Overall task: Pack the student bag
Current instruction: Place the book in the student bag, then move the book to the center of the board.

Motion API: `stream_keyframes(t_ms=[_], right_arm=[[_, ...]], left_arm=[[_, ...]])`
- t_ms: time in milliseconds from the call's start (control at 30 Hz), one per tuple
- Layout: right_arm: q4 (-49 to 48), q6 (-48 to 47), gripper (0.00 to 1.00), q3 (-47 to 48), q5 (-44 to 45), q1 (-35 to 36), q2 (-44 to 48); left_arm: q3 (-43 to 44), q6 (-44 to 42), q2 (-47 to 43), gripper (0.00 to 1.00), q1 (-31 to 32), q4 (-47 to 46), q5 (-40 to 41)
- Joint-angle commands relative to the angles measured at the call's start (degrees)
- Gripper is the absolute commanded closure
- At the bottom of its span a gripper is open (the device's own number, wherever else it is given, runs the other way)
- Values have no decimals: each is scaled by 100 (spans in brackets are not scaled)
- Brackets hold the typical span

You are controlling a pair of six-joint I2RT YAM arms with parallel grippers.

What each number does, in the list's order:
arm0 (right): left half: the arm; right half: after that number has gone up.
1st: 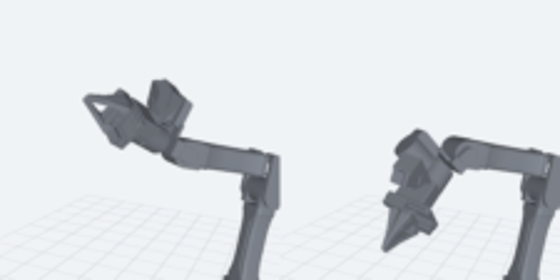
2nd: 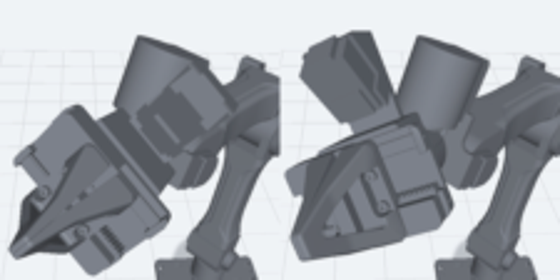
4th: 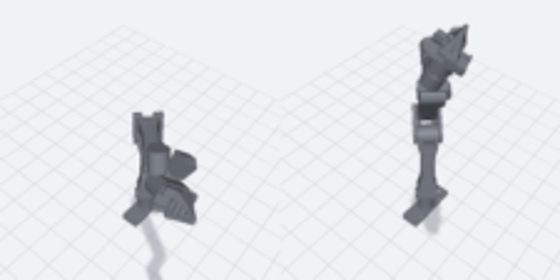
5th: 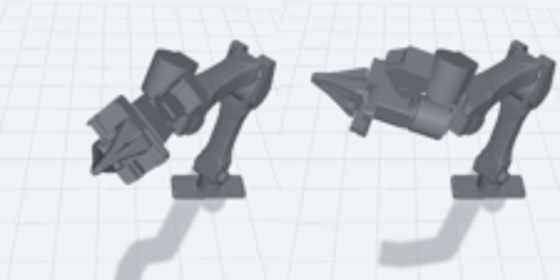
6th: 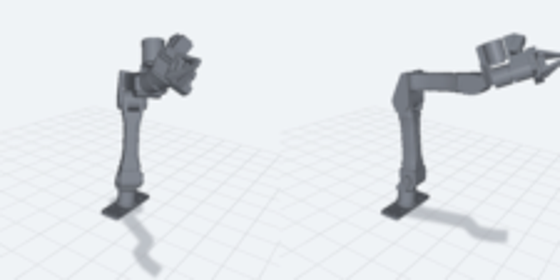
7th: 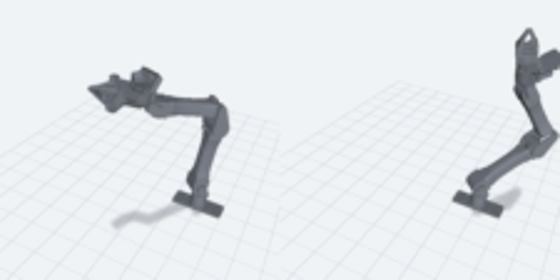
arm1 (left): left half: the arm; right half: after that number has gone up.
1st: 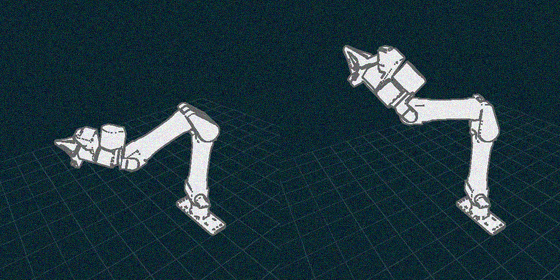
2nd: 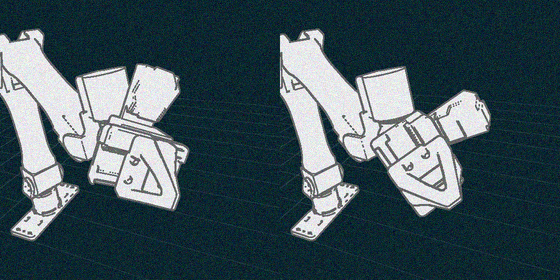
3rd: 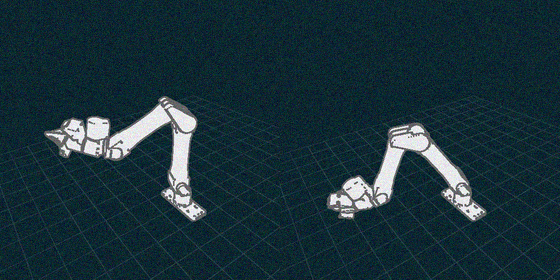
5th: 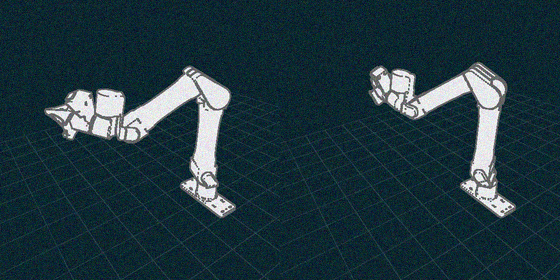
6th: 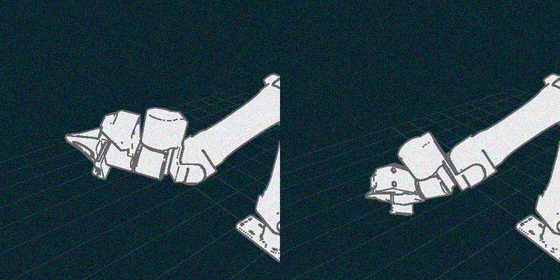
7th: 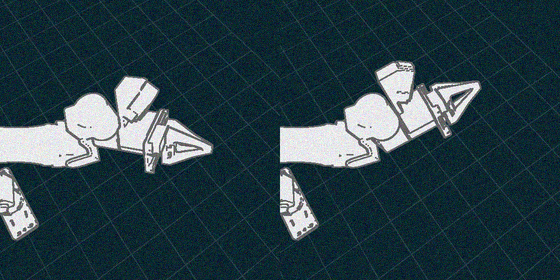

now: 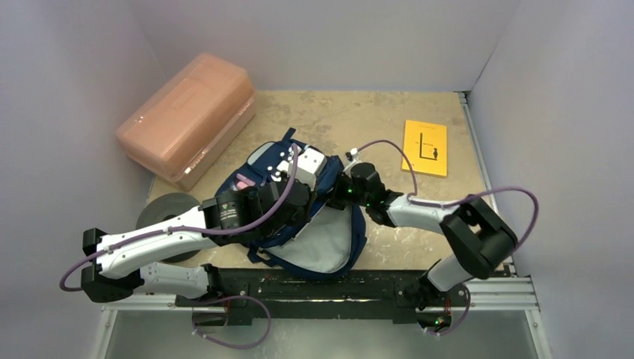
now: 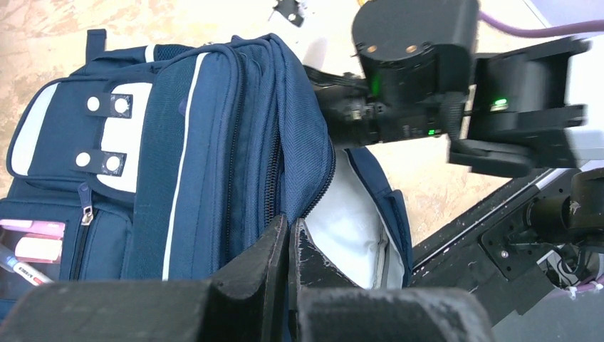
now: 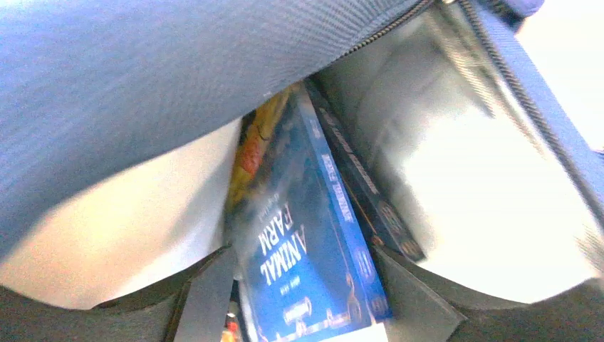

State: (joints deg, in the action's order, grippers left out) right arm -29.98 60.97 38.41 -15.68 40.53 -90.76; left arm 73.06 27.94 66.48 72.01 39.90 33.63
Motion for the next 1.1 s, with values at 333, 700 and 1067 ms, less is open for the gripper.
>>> stream_keyframes(t_ms=[333,700,1067], right_arm=[[5683,-2832,14,219,1982,-1114,3708],[4083,-2677,3,1866,2400,-3792,1442],[4068,-3488,1,3929,2212,-5479,-1361]], left_arm=[[-681,344,-282,100,-37,-619,-504],[-957,635,549,55,-254,-1185,-3052],[-1304,767,124,41,-1107,-2185,-4551]])
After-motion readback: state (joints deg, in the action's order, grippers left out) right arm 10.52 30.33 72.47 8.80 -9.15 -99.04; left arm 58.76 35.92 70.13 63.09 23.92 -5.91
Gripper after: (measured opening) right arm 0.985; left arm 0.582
